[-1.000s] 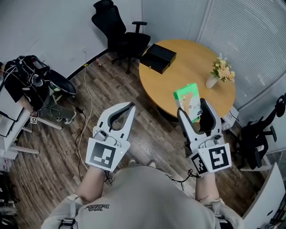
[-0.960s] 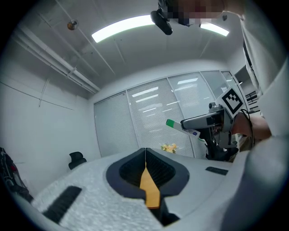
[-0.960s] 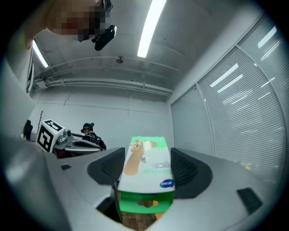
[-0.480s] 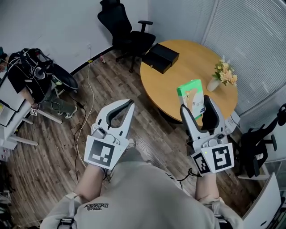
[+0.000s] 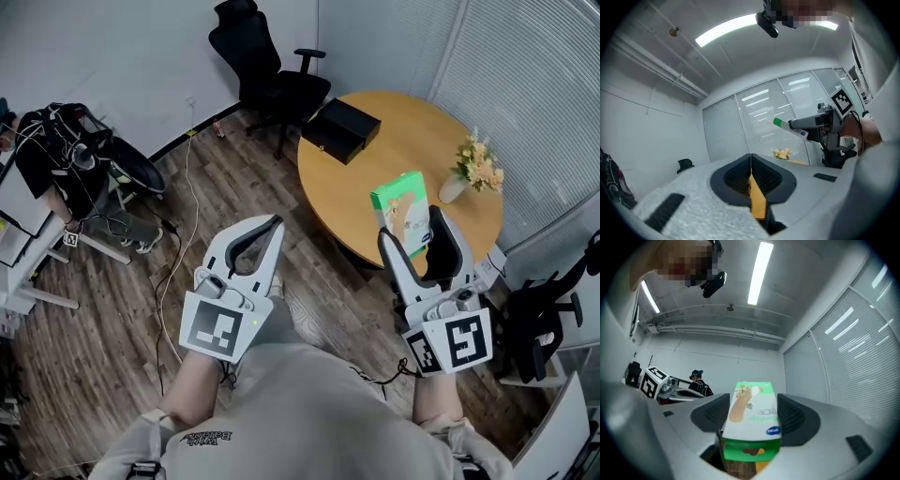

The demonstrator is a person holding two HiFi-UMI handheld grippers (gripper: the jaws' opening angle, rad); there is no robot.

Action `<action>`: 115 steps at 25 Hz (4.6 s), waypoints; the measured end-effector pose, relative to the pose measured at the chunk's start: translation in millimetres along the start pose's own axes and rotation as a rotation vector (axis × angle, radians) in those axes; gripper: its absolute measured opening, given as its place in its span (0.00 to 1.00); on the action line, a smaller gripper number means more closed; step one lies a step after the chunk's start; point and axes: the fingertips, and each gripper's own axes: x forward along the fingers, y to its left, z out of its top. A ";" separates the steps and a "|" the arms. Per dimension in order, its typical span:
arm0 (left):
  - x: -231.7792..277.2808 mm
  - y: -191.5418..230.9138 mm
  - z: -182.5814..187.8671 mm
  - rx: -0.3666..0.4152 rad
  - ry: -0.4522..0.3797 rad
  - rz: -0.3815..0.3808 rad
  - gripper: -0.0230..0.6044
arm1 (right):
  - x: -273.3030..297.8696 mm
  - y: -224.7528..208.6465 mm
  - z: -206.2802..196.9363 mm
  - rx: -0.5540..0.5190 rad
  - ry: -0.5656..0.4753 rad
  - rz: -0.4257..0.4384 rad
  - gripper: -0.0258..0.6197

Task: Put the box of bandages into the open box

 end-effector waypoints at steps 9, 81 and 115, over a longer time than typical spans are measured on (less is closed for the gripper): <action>25.5 30.0 -26.5 -0.038 0.011 -0.010 0.07 | 35.2 -12.7 -24.8 0.026 0.032 -0.016 0.56; 346.5 281.9 -105.7 -0.065 0.059 -0.267 0.07 | 403.8 -153.4 -125.8 0.010 0.282 -0.120 0.56; 433.5 267.2 -225.1 -0.134 0.261 -0.333 0.07 | 477.5 -188.6 -346.6 0.083 0.667 0.102 0.56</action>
